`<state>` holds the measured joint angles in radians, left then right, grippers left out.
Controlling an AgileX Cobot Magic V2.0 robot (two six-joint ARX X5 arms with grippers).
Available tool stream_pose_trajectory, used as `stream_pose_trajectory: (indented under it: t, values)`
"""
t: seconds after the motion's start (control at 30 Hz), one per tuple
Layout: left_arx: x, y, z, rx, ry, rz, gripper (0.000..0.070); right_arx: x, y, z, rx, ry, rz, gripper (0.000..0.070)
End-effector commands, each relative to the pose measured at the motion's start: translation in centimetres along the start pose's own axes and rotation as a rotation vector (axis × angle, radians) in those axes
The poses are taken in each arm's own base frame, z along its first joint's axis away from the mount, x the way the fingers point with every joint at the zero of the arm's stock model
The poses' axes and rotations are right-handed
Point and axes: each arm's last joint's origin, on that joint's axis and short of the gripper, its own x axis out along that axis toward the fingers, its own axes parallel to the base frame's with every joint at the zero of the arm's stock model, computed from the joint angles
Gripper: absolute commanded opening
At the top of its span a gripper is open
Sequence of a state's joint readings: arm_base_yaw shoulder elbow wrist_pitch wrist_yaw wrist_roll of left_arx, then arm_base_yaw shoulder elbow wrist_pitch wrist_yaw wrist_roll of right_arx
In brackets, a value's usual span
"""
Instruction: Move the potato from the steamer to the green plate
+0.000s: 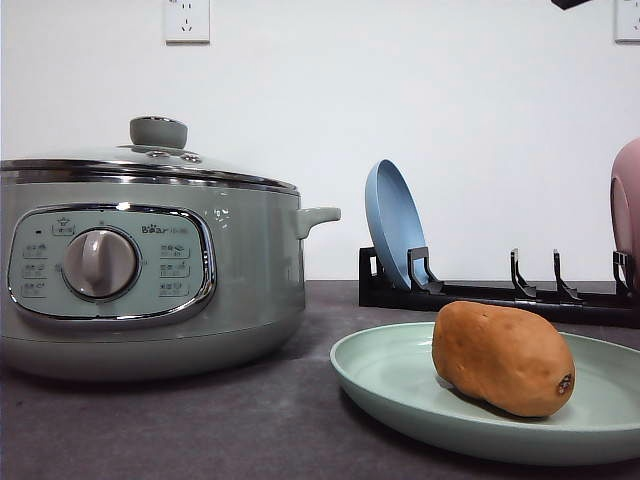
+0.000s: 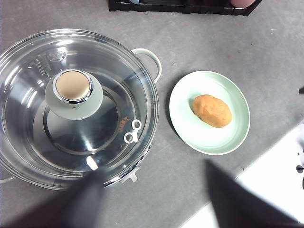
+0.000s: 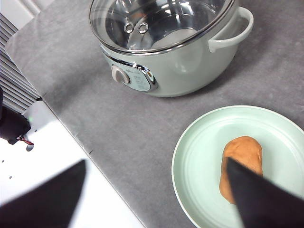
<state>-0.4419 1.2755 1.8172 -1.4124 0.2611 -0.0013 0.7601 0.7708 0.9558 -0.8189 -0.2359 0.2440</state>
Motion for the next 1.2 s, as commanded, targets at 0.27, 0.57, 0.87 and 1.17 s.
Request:
stream_pose_trajectory:
  t: [0.27,0.57,0.87,1.17]
  values:
    - [-0.4,-0.2,0.0,0.003,0.008,-0.006,0.0,-0.2,0.3,0.5,-0.007,-0.029,0.015,0.0]
    - [-0.4,-0.2,0.0,0.003,0.008,-0.006,0.0,-0.2,0.3,0.6,-0.008,-0.032,0.015,0.0]
    - [-0.4,-0.2,0.0,0.003,0.007,-0.006,0.0,-0.2,0.3,0.6,-0.008,-0.032,0.015,0.0]
    - [-3.7,0.2,-0.2,0.112,-0.237,0.081,0.0,-0.2,0.3,0.6,-0.008,-0.032,0.016,0.0]
